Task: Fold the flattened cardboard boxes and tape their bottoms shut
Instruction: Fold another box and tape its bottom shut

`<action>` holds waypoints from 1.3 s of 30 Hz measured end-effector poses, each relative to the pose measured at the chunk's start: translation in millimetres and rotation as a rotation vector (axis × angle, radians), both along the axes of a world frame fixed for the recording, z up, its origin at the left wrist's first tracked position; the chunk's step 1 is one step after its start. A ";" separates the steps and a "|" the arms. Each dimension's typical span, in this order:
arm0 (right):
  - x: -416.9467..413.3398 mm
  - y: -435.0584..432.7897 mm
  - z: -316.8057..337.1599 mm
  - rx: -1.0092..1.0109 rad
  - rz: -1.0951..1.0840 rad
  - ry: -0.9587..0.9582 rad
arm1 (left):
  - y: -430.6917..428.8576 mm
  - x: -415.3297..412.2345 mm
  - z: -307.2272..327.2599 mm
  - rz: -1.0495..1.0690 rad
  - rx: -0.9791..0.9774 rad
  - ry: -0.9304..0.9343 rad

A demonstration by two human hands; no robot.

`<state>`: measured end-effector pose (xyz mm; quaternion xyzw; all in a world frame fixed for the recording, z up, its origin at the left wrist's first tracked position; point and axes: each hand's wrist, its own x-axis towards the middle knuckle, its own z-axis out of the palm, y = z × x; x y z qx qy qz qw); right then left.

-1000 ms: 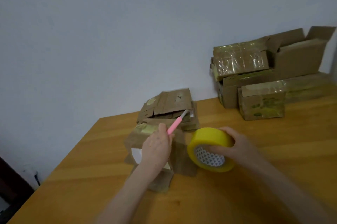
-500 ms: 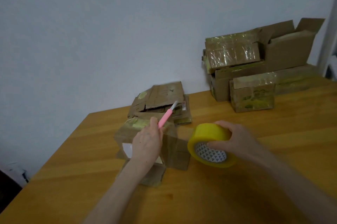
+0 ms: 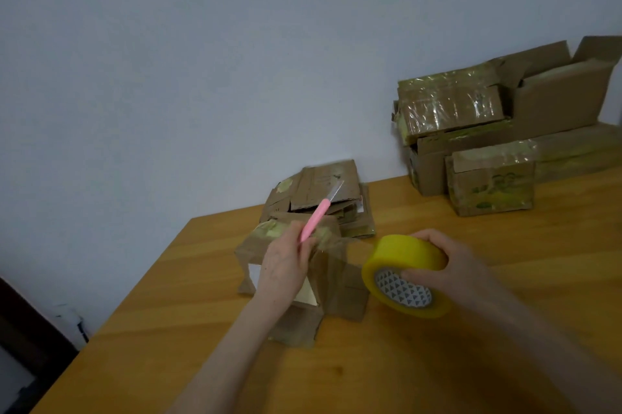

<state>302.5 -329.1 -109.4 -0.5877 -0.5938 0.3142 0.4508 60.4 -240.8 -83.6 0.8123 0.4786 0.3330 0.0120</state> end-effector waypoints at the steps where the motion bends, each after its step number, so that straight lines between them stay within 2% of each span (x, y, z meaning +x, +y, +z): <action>1: 0.5 0.1 -0.2 0.000 -0.003 0.003 | -2.6 -2.7 3.8 -0.023 0.060 -0.010; 4: 1.5 0.0 -3.3 0.020 -0.004 0.002 | -16.6 -9.5 13.5 -0.021 0.228 0.109; 6: 1.6 -0.1 -5.5 0.032 -0.004 0.002 | -28.6 -12.6 14.9 0.025 0.247 0.197; 12: 1.6 0.5 -8.1 0.051 -0.001 0.012 | -49.2 -14.3 9.9 0.015 0.008 0.214; 17: 1.6 0.0 -9.1 0.059 -0.003 -0.004 | -54.0 -13.2 12.1 -0.042 0.069 0.190; 19: 1.0 0.1 -8.8 0.066 -0.003 -0.009 | -49.0 -11.9 13.8 -0.010 0.078 0.248; 23: 0.3 0.8 -8.6 0.071 0.003 -0.036 | -43.4 -6.3 15.2 0.072 0.053 0.362; 39: -4.6 1.8 -5.9 0.066 0.029 -0.029 | -34.9 1.2 18.7 0.093 -0.087 0.393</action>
